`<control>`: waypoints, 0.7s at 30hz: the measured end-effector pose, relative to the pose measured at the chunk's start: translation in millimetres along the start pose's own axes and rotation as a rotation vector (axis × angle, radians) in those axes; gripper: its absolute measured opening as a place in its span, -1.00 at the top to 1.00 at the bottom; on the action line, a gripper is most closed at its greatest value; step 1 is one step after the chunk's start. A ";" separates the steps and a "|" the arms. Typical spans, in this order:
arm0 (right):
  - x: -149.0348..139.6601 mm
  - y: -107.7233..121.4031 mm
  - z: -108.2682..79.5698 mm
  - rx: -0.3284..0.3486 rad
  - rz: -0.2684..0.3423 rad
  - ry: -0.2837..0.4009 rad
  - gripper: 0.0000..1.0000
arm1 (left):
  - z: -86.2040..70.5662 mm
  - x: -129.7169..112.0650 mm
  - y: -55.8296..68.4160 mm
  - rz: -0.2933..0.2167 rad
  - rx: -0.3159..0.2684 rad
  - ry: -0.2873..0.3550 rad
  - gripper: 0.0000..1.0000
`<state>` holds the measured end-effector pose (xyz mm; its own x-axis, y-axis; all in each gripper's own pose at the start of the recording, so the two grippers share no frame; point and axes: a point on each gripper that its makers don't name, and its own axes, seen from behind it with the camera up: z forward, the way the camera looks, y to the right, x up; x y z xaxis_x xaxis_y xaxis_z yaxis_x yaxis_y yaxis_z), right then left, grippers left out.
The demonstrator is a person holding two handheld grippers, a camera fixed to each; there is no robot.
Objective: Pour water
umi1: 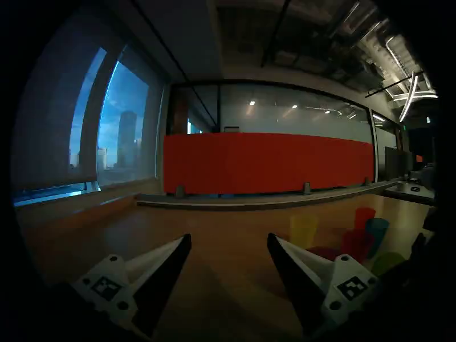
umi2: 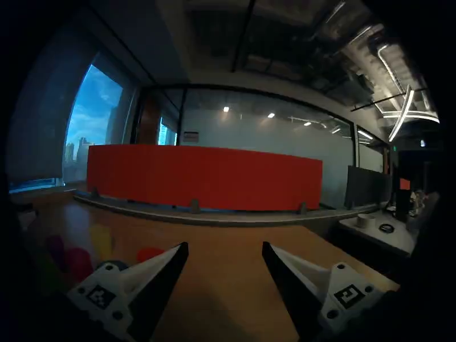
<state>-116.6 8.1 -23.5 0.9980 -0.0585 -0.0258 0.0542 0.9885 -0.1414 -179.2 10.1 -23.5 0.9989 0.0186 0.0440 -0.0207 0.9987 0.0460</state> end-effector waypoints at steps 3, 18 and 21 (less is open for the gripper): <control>-1.8 0.6 -2.3 0.010 -0.001 0.002 -1.00 | -0.2 0.1 -0.2 0.000 0.000 0.000 -0.98; -18.2 -9.4 -3.4 0.044 0.002 0.028 -1.00 | -0.7 0.4 0.1 0.001 0.000 0.000 -0.98; -18.4 -12.6 -3.5 0.044 0.002 0.044 -1.00 | -0.6 0.5 0.2 0.001 0.000 -0.001 -0.98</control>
<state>-135.7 -3.7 -24.7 0.9956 -0.0615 -0.0700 0.0546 0.9938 -0.0974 -178.7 10.4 -24.1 0.9988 0.0195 0.0445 -0.0216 0.9987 0.0463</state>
